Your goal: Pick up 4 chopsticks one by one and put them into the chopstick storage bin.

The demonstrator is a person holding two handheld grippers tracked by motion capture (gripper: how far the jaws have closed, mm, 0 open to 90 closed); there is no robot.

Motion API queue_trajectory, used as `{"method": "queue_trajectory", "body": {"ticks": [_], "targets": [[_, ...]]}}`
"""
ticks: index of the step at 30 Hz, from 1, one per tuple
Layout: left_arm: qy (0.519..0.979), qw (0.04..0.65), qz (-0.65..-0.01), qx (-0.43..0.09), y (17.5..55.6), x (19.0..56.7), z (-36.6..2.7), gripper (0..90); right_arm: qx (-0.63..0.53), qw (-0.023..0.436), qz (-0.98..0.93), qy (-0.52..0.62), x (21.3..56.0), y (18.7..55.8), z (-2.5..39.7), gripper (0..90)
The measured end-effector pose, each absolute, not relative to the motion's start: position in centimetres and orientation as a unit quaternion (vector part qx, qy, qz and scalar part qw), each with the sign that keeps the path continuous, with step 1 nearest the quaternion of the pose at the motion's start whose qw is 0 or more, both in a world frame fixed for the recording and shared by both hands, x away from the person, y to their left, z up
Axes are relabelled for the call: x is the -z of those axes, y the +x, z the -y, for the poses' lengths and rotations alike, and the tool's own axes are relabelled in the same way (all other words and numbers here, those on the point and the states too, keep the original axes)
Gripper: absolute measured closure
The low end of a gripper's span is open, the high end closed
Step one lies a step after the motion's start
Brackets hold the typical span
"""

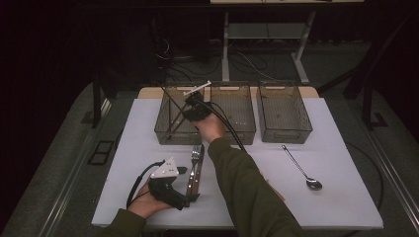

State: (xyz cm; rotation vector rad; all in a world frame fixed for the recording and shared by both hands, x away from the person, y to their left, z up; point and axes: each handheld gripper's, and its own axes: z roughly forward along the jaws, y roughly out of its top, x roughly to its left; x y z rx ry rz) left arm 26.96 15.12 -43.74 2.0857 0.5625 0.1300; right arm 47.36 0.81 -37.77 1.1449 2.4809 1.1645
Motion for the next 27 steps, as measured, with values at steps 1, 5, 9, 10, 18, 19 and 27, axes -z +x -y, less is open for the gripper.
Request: {"method": "queue_trajectory", "body": {"ticks": [1, 5, 9, 10, 18, 19, 27], "targets": [[0.851, 0.469, -0.229, -0.053, 27.0, 43.7, -15.1, 0.2, -0.389, 0.085, -0.831, 0.389, 38.0, 47.4, -0.9, 85.1], [0.851, 0.47, -0.228, -0.051, 26.9, 43.7, -15.0, 0.1, -0.375, 0.087, -0.834, 0.396, 38.6, 47.4, -1.2, 85.1], [0.851, 0.47, -0.228, -0.051, 26.9, 43.7, -15.0, 0.1, -0.355, 0.098, -0.839, 0.402, 39.1, 47.3, -1.5, 83.8], [0.851, 0.47, -0.228, -0.051, 26.9, 43.7, -15.0, 0.2, -0.351, 0.101, -0.84, 0.402, 39.1, 47.3, -1.5, 78.9], [0.852, 0.469, -0.227, -0.052, 26.9, 43.7, -15.0, 0.2, -0.361, 0.097, -0.842, 0.39, 38.4, 47.1, -1.1, 54.6], [0.852, 0.469, -0.227, -0.052, 26.9, 43.7, -15.0, 0.1, -0.362, 0.095, -0.842, 0.389, 38.3, 47.0, -0.9, 53.3], [0.853, 0.468, -0.224, -0.055, 26.9, 43.7, -15.0, 0.2, -0.375, 0.093, -0.841, 0.378, 37.4, 46.2, 0.7, 44.4]]}}
